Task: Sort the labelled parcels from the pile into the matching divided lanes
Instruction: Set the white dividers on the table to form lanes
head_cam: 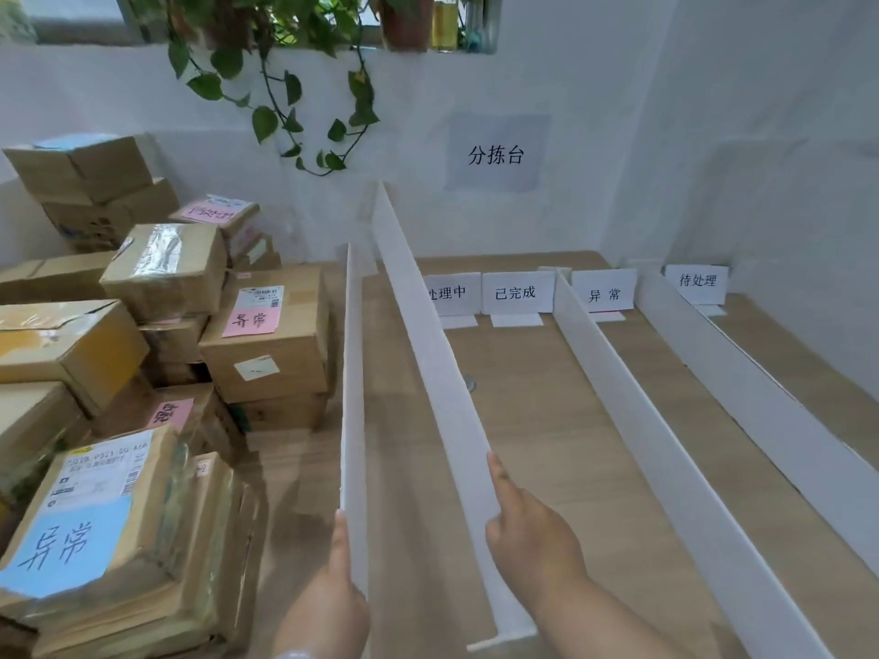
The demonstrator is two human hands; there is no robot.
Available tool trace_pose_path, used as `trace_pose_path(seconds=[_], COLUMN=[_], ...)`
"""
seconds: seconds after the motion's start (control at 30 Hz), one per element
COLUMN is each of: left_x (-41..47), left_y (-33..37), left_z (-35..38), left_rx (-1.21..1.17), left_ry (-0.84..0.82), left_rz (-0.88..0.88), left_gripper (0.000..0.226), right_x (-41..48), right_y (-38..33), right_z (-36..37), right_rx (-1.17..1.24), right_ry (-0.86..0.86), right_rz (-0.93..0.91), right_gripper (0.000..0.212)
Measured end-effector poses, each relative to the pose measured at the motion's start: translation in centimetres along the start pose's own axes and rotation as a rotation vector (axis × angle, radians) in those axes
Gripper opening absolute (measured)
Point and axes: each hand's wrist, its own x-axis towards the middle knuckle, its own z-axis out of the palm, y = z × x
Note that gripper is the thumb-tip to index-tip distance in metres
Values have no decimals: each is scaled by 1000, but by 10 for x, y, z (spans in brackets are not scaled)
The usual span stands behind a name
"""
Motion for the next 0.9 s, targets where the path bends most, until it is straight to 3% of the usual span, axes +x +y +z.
trace_pose_path(seconds=[0.43, 0.9], left_x=[16, 39], left_y=[56, 79], left_z=[27, 35], left_rx=[40, 31], left_ry=[140, 76], left_rz=[-20, -41], left_gripper=[84, 86], right_x=[62, 94], right_y=[81, 98], right_z=[-68, -75], right_rx=[-28, 27], right_ry=[73, 0], right_rz=[118, 99], right_gripper=[74, 72])
